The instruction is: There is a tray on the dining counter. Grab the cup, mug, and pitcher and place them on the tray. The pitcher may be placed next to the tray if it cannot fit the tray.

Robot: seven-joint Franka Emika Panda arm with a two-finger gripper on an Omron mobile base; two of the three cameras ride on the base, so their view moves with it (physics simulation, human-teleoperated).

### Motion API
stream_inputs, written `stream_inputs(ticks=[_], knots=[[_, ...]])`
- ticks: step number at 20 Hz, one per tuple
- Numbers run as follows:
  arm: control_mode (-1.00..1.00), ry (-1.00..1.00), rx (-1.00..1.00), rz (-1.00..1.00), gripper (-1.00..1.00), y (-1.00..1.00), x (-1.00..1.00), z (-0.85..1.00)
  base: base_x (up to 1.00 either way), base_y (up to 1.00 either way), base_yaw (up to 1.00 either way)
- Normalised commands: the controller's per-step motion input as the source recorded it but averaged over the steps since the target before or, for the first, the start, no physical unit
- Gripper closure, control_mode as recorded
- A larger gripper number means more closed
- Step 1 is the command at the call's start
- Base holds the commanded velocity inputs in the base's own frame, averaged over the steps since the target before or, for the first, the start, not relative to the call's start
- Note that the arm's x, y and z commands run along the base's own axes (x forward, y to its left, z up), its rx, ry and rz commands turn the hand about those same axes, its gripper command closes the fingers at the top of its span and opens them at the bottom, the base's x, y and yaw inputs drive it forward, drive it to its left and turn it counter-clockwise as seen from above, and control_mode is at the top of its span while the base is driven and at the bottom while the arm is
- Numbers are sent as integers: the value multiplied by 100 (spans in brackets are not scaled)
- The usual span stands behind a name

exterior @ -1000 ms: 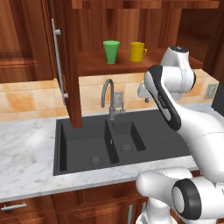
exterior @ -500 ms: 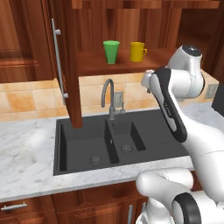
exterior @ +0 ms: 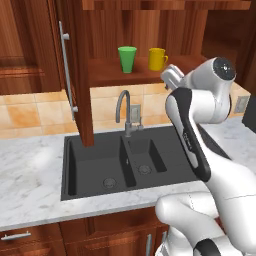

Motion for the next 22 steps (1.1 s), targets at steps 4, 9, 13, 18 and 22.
stream_inputs(ticks=[4,9,13,18,22], knots=[[-100,-22,21,-6,-100,19,2,64,0,0,0],[-100,-15,18,-3,-100,20,14,62,0,0,0],[-100,-3,14,0,-100,7,25,66,0,0,0],[-100,1,11,2,-100,0,30,44,0,0,0],[-100,0,7,12,-100,0,4,12,0,0,0]])
